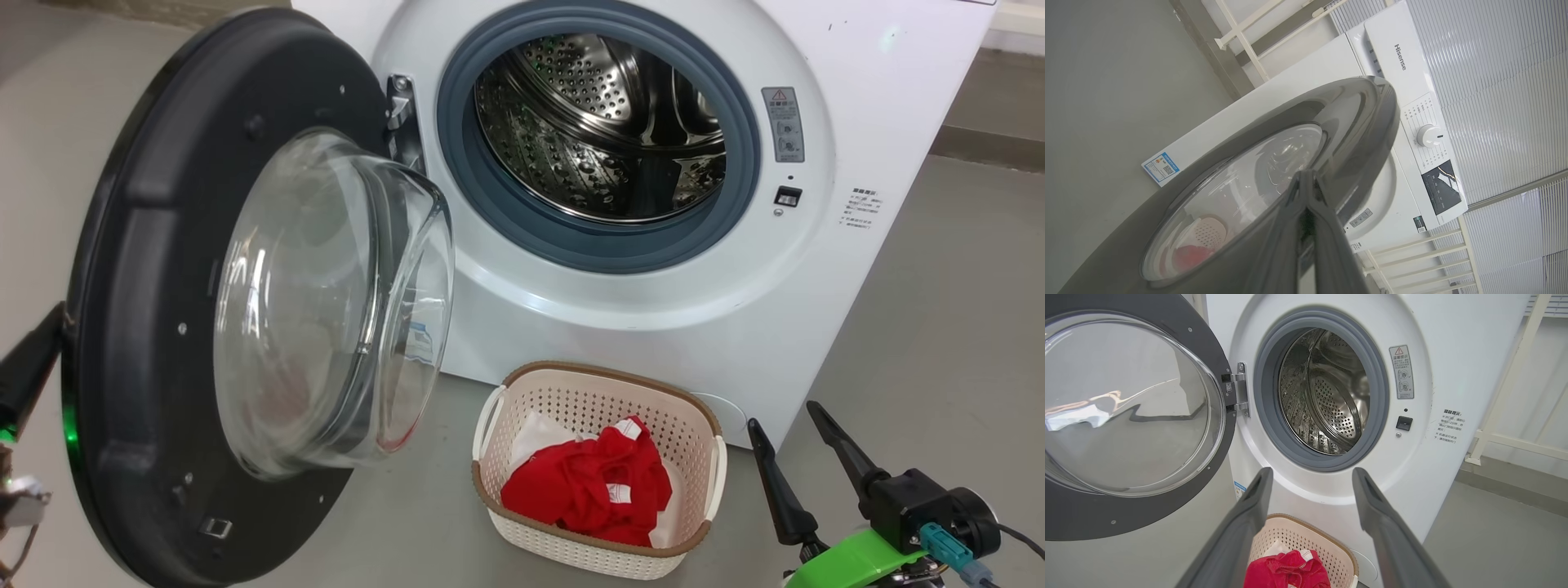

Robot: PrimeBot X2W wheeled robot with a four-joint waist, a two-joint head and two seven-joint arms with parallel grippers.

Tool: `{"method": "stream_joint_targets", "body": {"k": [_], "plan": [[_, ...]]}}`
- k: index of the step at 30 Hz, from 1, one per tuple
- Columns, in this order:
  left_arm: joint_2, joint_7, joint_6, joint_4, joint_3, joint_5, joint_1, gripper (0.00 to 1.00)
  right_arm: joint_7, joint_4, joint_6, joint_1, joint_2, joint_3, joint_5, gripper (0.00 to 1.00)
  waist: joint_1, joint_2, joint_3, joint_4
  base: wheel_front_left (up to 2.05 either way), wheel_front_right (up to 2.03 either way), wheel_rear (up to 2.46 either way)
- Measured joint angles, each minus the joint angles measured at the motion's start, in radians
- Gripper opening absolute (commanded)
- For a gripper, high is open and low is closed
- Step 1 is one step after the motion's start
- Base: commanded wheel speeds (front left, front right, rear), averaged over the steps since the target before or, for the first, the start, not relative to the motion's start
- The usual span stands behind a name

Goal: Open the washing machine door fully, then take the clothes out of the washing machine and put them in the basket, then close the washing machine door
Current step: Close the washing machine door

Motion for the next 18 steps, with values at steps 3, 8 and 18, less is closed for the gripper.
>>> {"method": "stream_joint_targets", "body": {"k": [3, 8, 18], "plan": [[-0.008, 0.001, 0.010, -0.043, -0.010, -0.002, 0.026, 0.00, 0.000, 0.003, 0.000, 0.000, 0.002, 0.002, 0.000, 1.00, 0.0000, 0.0000, -0.001, -0.004, 0.00, 0.00, 0.00], [-0.024, -0.005, 0.024, -0.083, -0.033, -0.022, 0.059, 0.00, 0.000, 0.008, 0.000, 0.000, 0.005, 0.001, 0.000, 1.00, -0.0001, 0.0000, -0.002, -0.014, 0.00, 0.00, 0.00], [-0.031, -0.034, 0.055, -0.142, -0.114, -0.123, 0.122, 0.00, 0.000, 0.015, 0.000, 0.000, 0.008, 0.003, 0.001, 1.00, 0.0000, 0.0000, -0.009, -0.041, 0.00, 0.00, 0.00]]}}
